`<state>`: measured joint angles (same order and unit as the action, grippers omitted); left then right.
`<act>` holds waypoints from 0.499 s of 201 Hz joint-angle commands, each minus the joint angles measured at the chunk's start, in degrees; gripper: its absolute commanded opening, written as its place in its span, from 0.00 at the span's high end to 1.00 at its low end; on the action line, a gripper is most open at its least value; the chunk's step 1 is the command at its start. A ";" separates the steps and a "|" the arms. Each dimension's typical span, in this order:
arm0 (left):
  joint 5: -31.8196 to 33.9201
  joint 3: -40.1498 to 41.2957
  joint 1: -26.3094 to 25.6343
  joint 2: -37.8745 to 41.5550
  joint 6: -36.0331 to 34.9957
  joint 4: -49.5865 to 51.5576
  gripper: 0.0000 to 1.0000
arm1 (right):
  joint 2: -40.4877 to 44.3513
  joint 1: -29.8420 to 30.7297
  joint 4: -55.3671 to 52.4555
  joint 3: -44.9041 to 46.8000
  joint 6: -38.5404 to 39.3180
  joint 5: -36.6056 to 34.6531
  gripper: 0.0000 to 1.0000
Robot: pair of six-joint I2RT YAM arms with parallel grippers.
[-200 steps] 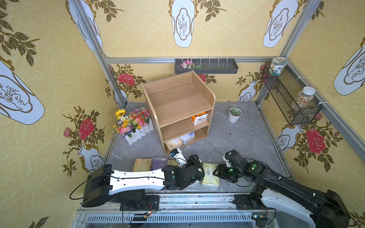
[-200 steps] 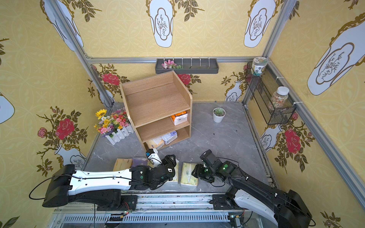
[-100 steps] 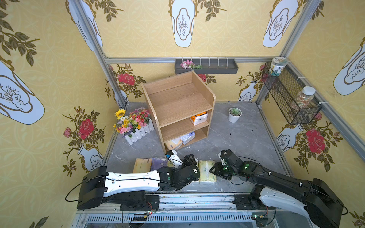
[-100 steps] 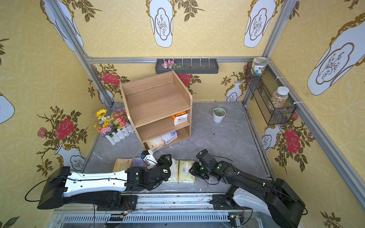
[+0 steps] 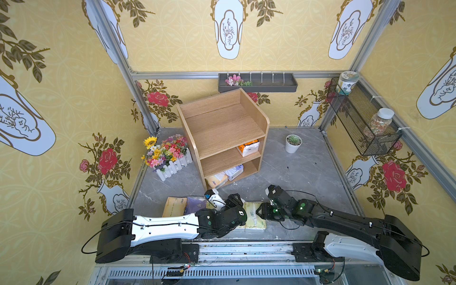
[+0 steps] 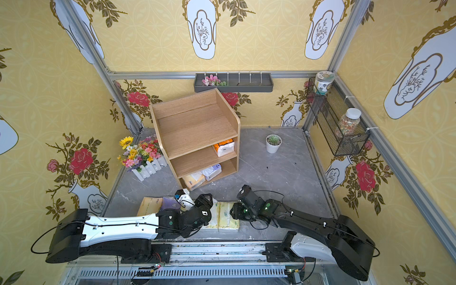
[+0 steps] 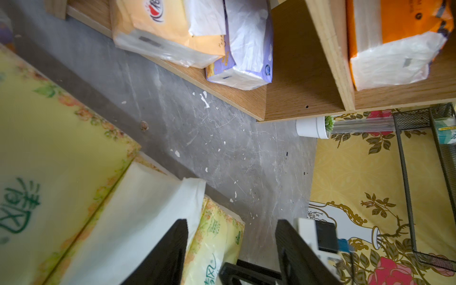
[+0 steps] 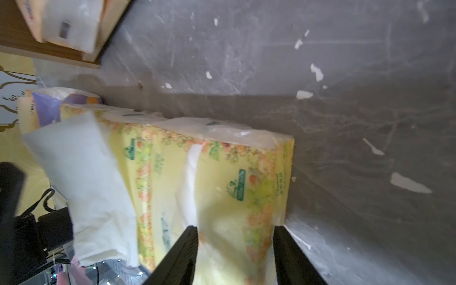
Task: Remove the tissue boxes from the shelf
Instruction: Move the box of tissues to the center of the board, then pick up a box of tissues from the shelf.
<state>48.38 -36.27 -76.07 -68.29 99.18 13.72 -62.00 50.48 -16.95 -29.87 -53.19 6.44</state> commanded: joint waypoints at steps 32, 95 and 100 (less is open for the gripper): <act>-0.98 -0.15 0.49 -0.31 -0.20 -2.81 0.38 | 4.77 -4.60 -8.68 -9.29 7.85 -13.62 0.35; -0.64 1.26 0.49 2.29 -1.82 -4.76 0.41 | 0.50 -4.61 16.58 -13.61 5.85 -17.63 0.39; -0.55 1.37 0.49 2.73 -2.83 -5.64 0.42 | -0.04 -4.61 18.05 -13.66 5.07 -18.15 0.39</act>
<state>47.59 -35.75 -75.66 -66.89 99.53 10.85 -60.16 45.76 -11.55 -42.74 -46.26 -8.14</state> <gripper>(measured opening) 0.600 0.622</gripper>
